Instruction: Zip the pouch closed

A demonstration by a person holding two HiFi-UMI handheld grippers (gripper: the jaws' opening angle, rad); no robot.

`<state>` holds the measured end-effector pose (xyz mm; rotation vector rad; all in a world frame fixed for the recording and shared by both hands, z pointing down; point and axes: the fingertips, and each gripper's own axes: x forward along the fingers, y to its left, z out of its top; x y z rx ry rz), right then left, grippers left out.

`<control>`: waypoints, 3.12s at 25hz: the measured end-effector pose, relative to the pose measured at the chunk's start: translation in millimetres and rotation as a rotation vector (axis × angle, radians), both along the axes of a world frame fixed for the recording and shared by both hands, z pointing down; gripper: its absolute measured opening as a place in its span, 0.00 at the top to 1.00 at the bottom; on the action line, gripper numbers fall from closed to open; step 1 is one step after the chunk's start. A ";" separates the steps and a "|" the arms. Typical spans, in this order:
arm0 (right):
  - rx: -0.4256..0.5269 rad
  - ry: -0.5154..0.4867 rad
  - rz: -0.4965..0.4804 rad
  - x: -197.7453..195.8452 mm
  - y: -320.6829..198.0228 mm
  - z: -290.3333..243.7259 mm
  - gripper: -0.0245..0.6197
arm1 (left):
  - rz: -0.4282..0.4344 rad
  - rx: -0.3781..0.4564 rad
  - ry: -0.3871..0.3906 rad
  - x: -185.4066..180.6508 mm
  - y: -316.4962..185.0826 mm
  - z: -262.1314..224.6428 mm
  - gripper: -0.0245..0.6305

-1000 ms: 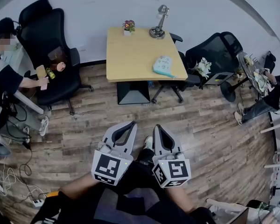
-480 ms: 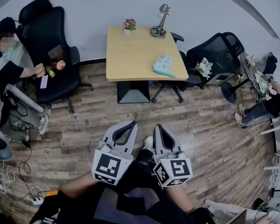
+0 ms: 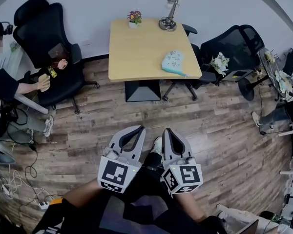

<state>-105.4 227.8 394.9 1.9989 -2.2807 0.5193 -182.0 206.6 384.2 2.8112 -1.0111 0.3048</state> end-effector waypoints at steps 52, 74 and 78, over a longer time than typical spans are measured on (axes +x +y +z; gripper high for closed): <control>-0.128 0.249 -0.055 242.2 -193.6 30.8 0.93 | 0.048 -0.021 -0.100 236.0 -191.4 8.2 0.95; -0.232 0.444 0.018 218.7 -282.1 29.8 0.93 | 0.159 -0.002 -0.027 196.5 -298.0 19.7 0.95; -0.256 0.484 -0.025 223.0 -297.0 39.7 0.93 | 0.143 -0.003 -0.032 194.1 -313.2 23.8 0.95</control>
